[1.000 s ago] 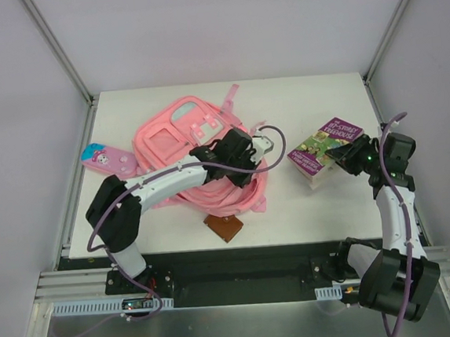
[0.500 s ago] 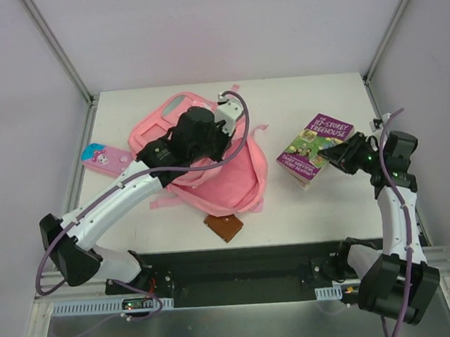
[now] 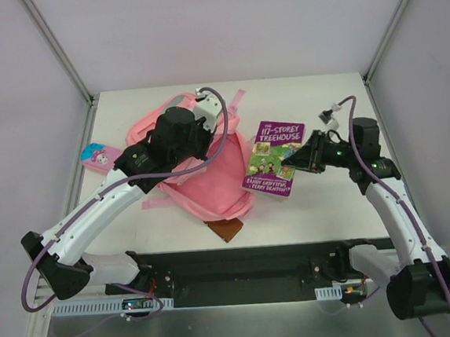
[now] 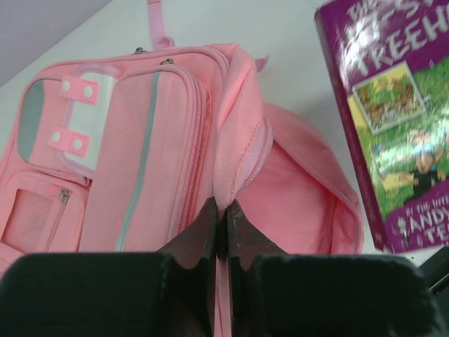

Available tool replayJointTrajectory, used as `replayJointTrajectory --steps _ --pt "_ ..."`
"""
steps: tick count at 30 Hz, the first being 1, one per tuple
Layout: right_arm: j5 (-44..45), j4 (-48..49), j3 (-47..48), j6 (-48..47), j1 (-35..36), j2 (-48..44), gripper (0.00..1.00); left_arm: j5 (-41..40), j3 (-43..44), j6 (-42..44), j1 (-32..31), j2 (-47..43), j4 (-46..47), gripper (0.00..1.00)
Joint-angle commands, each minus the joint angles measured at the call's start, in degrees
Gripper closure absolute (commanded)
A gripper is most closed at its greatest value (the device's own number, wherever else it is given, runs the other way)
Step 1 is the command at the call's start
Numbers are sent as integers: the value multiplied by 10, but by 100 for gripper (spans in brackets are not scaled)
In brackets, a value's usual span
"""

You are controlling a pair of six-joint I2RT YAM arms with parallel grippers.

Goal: Pack the student bag
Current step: Place the book in the student bag.

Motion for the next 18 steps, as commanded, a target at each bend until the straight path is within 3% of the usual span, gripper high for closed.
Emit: replayJointTrajectory --steps 1,9,13,14,18 --pt "19 59 4 47 93 9 99 -60 30 0 10 -35 44 100" --pt "108 225 -46 154 258 77 99 -88 32 -20 13 -43 44 100" --pt "157 336 -60 193 298 147 99 -85 25 -28 13 -55 44 100" --pt "157 416 -63 209 301 190 99 -85 23 -30 13 -57 44 100" --pt "158 519 -3 242 316 304 99 -93 12 -32 13 -73 44 100"
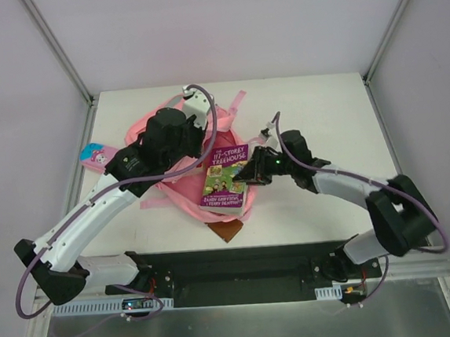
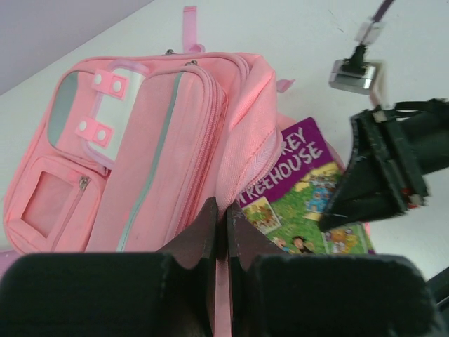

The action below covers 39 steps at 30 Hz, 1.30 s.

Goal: Pack the student bag
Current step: Place the book in the student bag.

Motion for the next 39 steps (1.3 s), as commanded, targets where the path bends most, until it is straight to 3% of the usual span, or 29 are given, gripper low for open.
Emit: replayJointTrajectory --steps 1,6,10,16,23,24,26,27,29,30,31,33,39 --pt "18 207 78 54 16 110 99 -40 10 -11 9 -52 48 100" --pt "27 259 156 86 45 201 99 -46 4 -8 9 -61 48 100" --pt "39 336 153 131 49 221 99 -52 5 -6 9 -60 48 100" --pt "22 328 185 148 57 239 99 -48 9 -7 10 -54 48 100" --pt "25 223 353 119 63 368 94 -33 7 -10 10 -54 49 100" --pt "28 220 365 127 62 396 82 -31 7 -10 10 -54 48 100" --pt "42 220 383 127 63 414 74 -34 5 -11 10 -58 48 100" --pt "44 218 388 125 62 420 60 -34 4 -11 10 -59 48 100" --pt "57 216 377 118 60 411 47 -33 3 -7 10 -61 48 100" --pt "63 203 353 99 59 393 31 -32 1 -6 10 -61 49 100" --pt "68 203 338 93 58 380 24 -33 1 -6 10 -60 49 100" --pt "86 201 302 79 54 336 17 -33 -1 -5 10 -58 48 100" --pt "103 186 188 68 56 230 13 -34 1 -5 10 -47 48 100"
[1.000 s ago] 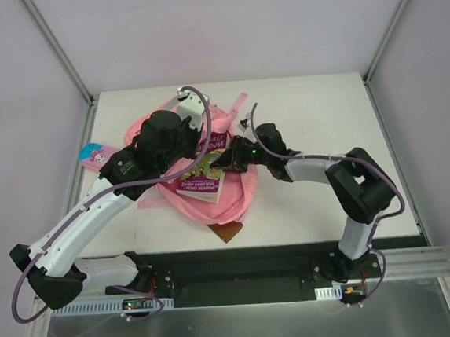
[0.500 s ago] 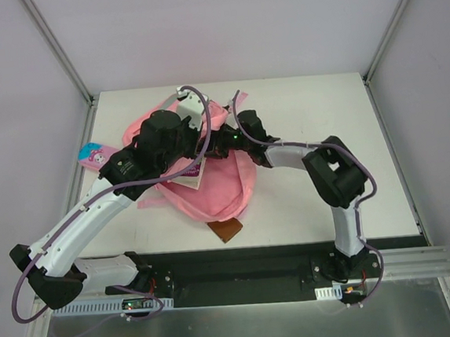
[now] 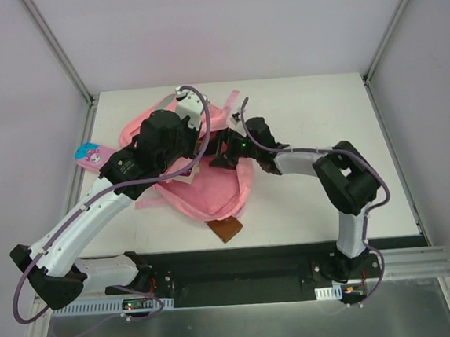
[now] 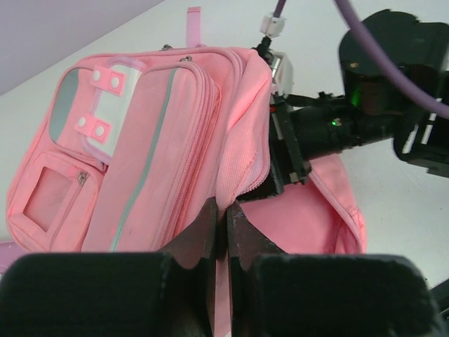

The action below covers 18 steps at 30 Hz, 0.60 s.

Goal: Pack the student bag
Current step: Place the book in the student bag.

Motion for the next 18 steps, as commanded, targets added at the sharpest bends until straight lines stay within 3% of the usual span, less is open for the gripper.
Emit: replayJointTrajectory --steps 1,7,18 --pt "27 10 -57 -15 5 -102 12 -18 14 -4 3 -20 54 100" --pt "71 52 -120 70 45 -118 6 -15 15 -2 3 -18 55 100" --pt "213 140 -88 178 115 -28 4 -15 14 -6 3 -18 58 100"
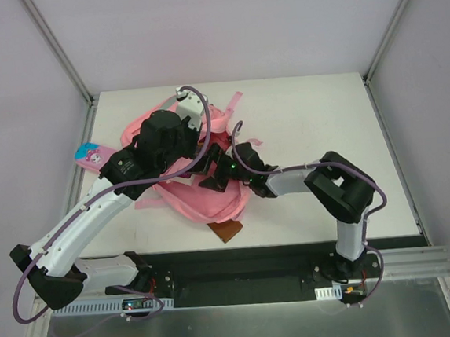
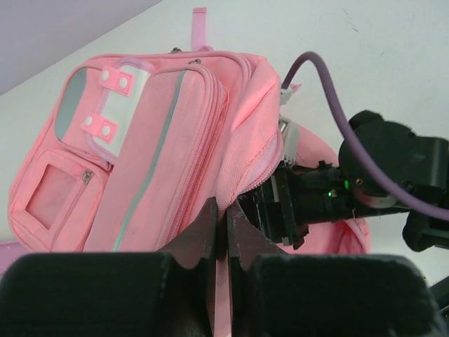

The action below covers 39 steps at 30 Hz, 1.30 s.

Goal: Pack the student bag
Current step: Place the book in the student bag.

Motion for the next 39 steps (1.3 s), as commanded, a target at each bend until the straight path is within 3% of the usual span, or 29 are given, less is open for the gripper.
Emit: replayJointTrajectory --steps 1,2,7,10,11,16,20,22,25,26,30,35,39 --pt "106 60 3 54 28 15 4 -17 14 -5 4 -18 59 100" --pt "143 63 1 54 32 14 5 -17 13 -4 3 -19 60 100" --pt "172 89 13 78 49 46 14 -15 12 -7 4 -16 61 100" --pt "187 93 22 73 52 55 22 -14 12 -9 4 -14 62 100" --pt "188 92 19 74 52 54 31 -13 12 -8 4 -13 62 100" --pt "193 105 14 61 52 52 43 -10 11 -11 4 -11 63 100" --pt "186 120 31 64 50 69 42 -7 8 -13 4 -11 64 100" --pt "180 121 45 62 48 73 48 -7 8 -15 4 -13 64 100" --pt "182 125 47 57 45 71 67 -8 6 -14 4 -15 64 100" --pt "181 131 45 48 45 64 80 -9 6 -13 4 -15 64 100" --pt "160 121 21 6 31 25 98 -10 3 -11 4 -15 64 100" --pt "73 85 -30 -65 2 -68 99 -13 1 -9 5 -18 64 100" --pt "-55 12 -55 -97 -43 -136 99 -13 0 -7 7 -20 64 100"
